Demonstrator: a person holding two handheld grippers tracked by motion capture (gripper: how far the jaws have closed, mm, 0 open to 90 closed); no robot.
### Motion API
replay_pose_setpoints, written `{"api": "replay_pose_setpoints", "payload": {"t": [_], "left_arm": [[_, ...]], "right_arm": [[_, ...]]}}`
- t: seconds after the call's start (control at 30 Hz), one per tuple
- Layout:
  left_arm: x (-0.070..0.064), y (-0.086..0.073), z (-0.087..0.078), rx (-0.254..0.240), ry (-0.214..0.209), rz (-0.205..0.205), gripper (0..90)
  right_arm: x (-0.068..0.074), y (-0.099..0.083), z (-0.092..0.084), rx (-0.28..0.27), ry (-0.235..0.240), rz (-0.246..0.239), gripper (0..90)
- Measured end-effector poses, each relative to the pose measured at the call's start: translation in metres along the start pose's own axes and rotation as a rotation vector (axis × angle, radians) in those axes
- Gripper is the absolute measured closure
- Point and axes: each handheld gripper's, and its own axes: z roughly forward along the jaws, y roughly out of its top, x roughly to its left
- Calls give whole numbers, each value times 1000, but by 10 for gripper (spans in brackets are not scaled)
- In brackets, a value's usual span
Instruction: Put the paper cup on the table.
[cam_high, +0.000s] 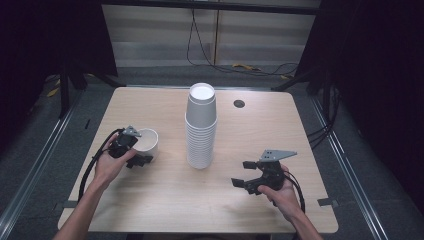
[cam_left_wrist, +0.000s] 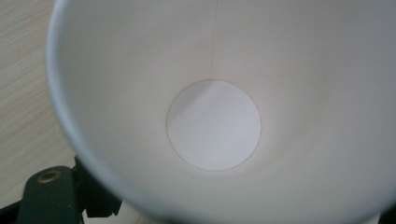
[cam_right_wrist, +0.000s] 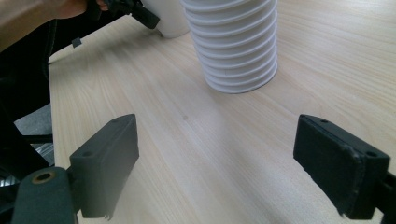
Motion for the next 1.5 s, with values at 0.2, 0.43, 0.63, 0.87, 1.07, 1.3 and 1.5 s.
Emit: {"api": "replay_pose_setpoints", "payload": {"t": [0.2,0.43,0.63,0.87,1.07,1.3,1.5], "left_arm": [[0,-11,-9,-31,30,-41,157],[-8,-20,-26,-77,56,-50,170],[-17,-32,-30,-88,110,-38,181],[-29,-47,-37,-175,82,-109,198],[-45,-53,-42,-217,23,-91,198],[-69,-54,-42,-266,-40,-88,198],[-89,-57,-42,-278,-63,-126,191]], "right_arm": [[0,0,1,3,-5,2,141],[0,0,1,2,-19,4,145],[0,0,0,-4,-58,-1,159],[2,-2,-1,-17,-109,-12,165],[2,-5,-2,-19,-123,-1,164],[6,-4,-3,-13,-133,2,145],[10,-7,-6,-4,-143,1,145]]}}
